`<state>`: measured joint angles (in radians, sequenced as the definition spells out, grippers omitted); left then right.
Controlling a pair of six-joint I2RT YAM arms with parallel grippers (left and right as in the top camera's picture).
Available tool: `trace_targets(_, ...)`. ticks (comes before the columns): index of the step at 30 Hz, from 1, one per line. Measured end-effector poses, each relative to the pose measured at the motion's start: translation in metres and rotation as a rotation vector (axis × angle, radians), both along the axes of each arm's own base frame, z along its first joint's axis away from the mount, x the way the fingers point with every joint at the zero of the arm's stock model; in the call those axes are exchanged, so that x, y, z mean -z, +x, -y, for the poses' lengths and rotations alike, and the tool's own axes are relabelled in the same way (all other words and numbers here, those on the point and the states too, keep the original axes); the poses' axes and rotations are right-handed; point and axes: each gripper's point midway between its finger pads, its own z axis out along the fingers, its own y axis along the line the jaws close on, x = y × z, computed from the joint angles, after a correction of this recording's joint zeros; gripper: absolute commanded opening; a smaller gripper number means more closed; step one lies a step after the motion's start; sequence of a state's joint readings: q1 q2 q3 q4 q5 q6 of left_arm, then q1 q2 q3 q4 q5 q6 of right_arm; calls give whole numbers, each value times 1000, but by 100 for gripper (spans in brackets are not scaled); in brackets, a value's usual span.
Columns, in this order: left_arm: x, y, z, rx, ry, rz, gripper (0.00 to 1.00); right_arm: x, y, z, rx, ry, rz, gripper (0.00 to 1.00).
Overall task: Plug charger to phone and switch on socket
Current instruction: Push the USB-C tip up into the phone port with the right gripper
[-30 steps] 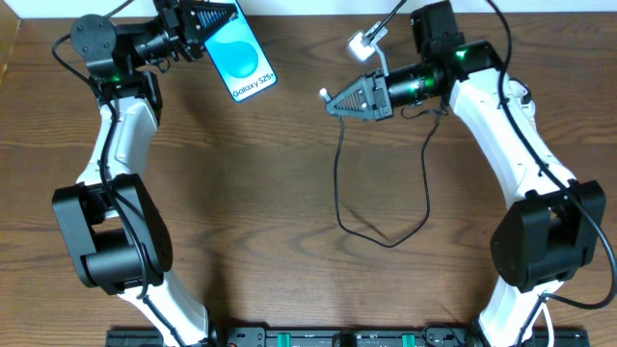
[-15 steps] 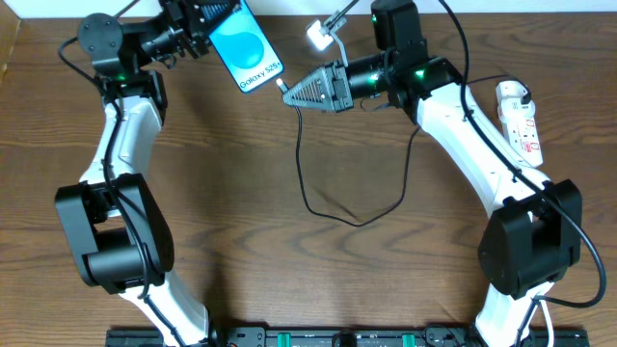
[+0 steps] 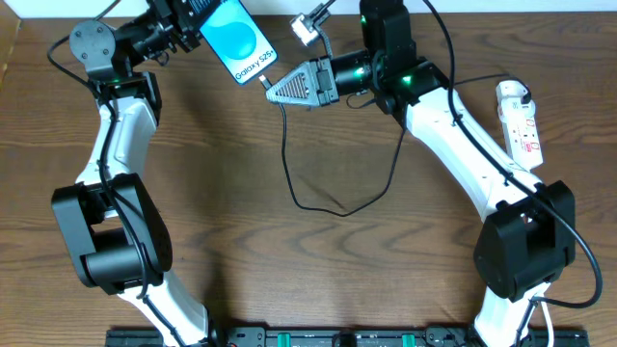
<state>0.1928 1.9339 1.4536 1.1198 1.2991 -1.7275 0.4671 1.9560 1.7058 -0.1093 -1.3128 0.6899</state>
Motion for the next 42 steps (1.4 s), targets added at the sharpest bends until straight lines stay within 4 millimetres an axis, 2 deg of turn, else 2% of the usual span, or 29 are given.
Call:
trace_targets(35, 2, -3, 2, 32, -9, -50, 7, 1, 6, 1, 31, -10, -6, 1)
trace_targets(42, 3, -5, 12, 54, -7, -50, 7, 1, 6, 0, 34, -11, -6, 1)
